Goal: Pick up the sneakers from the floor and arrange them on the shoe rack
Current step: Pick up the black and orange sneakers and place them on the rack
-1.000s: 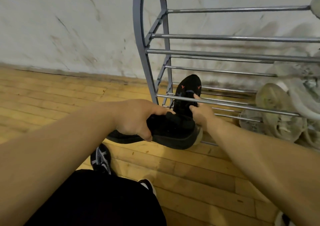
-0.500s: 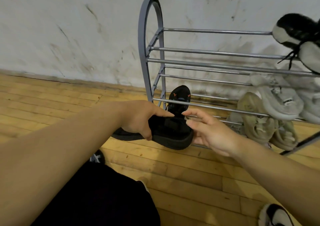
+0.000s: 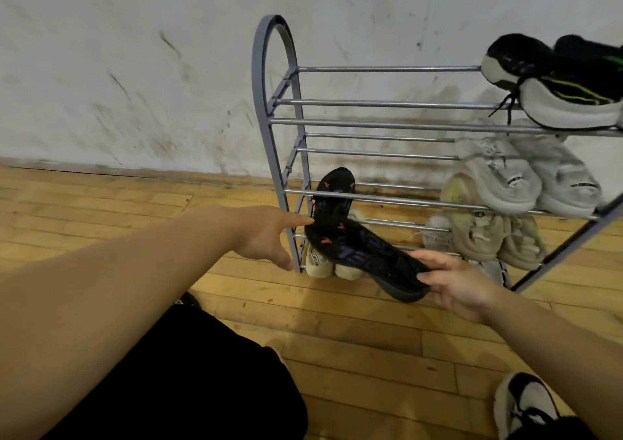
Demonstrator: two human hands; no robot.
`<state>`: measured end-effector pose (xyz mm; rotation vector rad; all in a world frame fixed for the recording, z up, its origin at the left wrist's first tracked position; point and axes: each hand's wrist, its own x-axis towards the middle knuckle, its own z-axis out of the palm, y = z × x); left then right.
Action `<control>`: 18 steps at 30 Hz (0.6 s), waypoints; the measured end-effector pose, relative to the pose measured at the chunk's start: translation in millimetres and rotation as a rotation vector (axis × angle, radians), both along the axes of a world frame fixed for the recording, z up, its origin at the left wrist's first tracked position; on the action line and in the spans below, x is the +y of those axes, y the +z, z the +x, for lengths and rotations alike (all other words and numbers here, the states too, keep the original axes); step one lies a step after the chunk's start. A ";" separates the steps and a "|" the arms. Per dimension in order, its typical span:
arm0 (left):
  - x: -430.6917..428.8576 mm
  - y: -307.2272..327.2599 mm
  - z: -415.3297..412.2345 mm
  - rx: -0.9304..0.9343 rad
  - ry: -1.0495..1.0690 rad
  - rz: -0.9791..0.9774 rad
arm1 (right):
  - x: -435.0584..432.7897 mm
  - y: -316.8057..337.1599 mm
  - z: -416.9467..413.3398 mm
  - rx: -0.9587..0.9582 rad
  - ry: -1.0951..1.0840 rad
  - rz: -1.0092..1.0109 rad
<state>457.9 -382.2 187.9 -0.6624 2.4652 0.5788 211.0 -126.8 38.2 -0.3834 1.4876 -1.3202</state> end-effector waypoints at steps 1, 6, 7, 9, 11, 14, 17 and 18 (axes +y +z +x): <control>-2.1 -2.2 -1.2 -0.024 0.029 0.012 | 3.7 -5.7 -0.5 -0.012 -0.051 -0.001; -12.3 -11.3 -26.7 0.041 0.115 0.074 | -8.1 -15.9 -4.3 -0.140 -0.195 -0.086; -17.3 -16.4 -32.4 0.056 0.125 0.090 | -14.3 -16.7 -7.0 -0.145 -0.234 -0.090; -29.6 -34.8 -43.3 0.076 0.136 0.106 | -27.5 -19.7 -12.3 -0.151 -0.342 -0.085; -38.7 -59.5 -47.8 0.103 0.179 0.133 | -43.7 -21.5 -9.7 -0.174 -0.453 -0.096; -47.5 -99.5 -68.5 0.151 0.223 0.174 | -76.7 -29.6 -6.8 -0.176 -0.632 -0.102; -50.8 -115.2 -95.9 0.244 0.277 0.237 | -95.8 -39.0 -0.4 0.233 -0.609 0.069; -51.8 -118.8 -104.5 0.250 0.270 0.236 | -96.4 -45.4 0.4 0.506 -0.517 0.179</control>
